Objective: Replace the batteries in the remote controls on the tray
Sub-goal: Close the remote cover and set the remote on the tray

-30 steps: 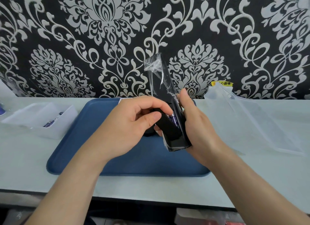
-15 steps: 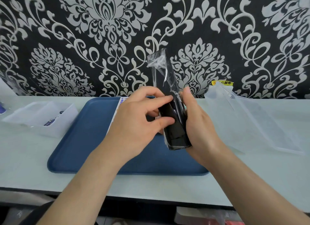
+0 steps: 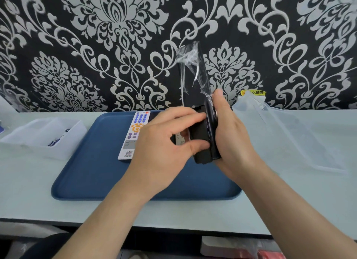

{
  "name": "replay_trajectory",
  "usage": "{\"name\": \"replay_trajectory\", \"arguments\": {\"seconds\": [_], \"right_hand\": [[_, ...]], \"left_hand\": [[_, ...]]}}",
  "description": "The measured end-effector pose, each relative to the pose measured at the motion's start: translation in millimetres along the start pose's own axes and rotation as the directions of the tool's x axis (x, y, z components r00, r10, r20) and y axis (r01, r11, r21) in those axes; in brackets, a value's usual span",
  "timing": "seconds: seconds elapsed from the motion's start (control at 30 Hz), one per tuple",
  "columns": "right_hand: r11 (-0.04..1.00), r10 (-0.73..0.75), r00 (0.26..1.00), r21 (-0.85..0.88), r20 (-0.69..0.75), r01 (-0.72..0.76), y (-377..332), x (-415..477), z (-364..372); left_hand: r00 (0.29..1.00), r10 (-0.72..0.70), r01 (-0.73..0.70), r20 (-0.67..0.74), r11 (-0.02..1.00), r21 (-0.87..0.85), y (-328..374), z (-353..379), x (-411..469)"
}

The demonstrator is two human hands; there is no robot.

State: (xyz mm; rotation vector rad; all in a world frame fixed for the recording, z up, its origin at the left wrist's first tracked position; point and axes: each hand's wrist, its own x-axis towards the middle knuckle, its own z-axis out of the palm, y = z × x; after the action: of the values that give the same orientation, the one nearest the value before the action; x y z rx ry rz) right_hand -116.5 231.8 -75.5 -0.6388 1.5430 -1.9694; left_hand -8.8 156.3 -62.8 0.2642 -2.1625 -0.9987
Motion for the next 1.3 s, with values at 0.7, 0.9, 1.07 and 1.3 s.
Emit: {"name": "replay_trajectory", "arguments": {"seconds": [0.7, 0.9, 1.07, 1.3], "right_hand": [[0.979, 0.114, 0.991, 0.164, 0.070, -0.125, -7, -10, -2], [0.973, 0.156, 0.987, 0.165, 0.032, -0.159, -2, -7, 0], [0.984, 0.134, 0.990, 0.116, 0.046, -0.139, 5, -10, 4], [0.939, 0.071, 0.968, -0.343, 0.239, 0.015, 17, -22, 38]], "left_hand": [[0.958, 0.267, -0.235, -0.101, 0.939, 0.251, -6, 0, 9], [0.943, 0.320, -0.319, 0.095, 0.778, 0.541, -15, 10, -1], [0.970, 0.030, -0.150, 0.242, 0.855, 0.496, -9, 7, -12], [0.900, -0.434, 0.427, -0.029, 0.894, -0.137, -15, -30, -5]]}}
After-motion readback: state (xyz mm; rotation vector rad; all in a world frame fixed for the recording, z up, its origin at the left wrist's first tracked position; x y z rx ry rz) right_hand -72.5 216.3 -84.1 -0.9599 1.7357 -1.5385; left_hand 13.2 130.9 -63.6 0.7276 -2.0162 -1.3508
